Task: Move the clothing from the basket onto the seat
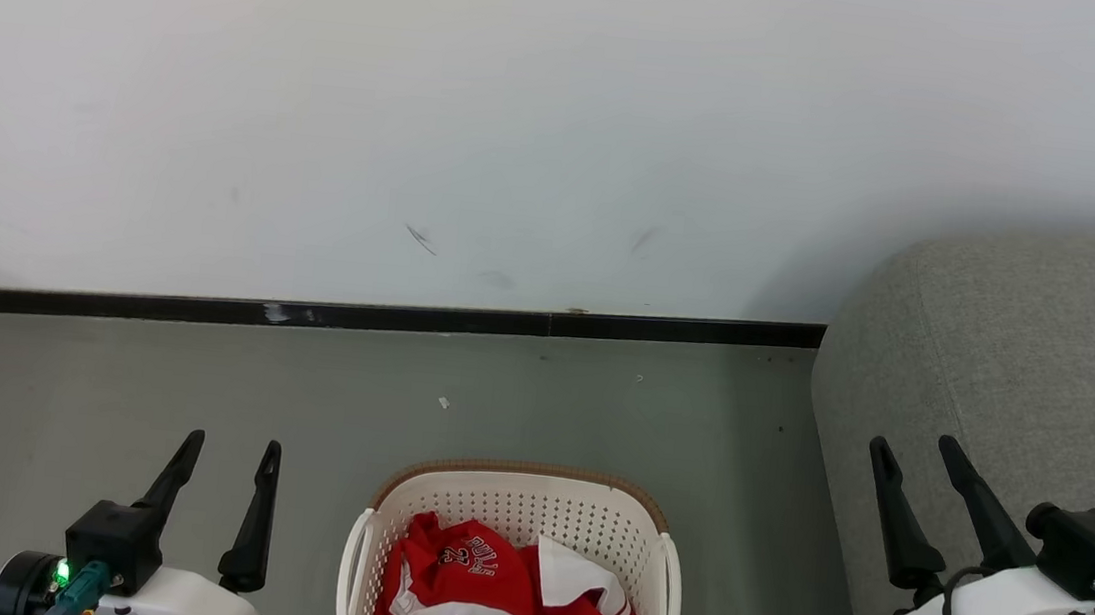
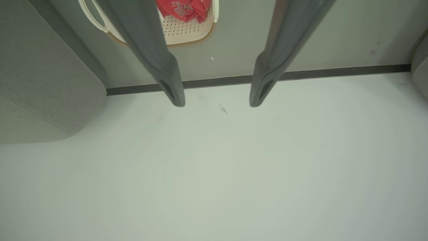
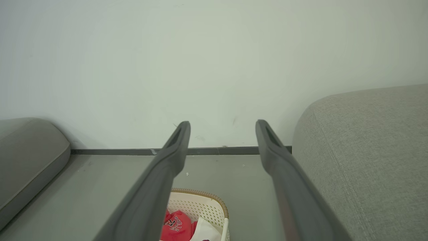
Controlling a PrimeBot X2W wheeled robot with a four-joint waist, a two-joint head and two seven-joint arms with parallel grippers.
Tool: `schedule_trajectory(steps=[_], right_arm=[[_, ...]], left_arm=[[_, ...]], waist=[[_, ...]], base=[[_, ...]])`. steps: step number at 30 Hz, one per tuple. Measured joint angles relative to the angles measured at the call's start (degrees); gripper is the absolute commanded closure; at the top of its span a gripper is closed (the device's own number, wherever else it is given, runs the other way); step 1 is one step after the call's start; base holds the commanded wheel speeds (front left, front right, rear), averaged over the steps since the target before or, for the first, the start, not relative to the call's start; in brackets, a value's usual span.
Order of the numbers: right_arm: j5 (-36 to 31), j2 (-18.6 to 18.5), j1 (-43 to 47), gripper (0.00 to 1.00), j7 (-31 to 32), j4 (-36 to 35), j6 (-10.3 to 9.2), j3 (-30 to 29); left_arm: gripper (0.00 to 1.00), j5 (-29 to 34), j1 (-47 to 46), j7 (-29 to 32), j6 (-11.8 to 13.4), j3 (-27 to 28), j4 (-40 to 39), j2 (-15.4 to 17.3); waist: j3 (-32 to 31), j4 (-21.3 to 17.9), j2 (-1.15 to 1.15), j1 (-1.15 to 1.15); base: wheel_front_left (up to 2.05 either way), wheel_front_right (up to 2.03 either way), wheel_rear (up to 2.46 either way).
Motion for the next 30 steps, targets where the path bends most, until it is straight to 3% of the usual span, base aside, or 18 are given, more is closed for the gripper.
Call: schedule_trajectory(steps=[30], right_arm=[[0.15,1.03,0.08,0.0,0.0,-2.22,0.0,-2.2]], left_arm=[[0.0,-0.09,-3.81,0.01,-2.53,-1.25,2.11,-1.63]], waist=[[5.62,-1.44,0.0,-0.01]], base=[[0.0,0.0,0.0]])
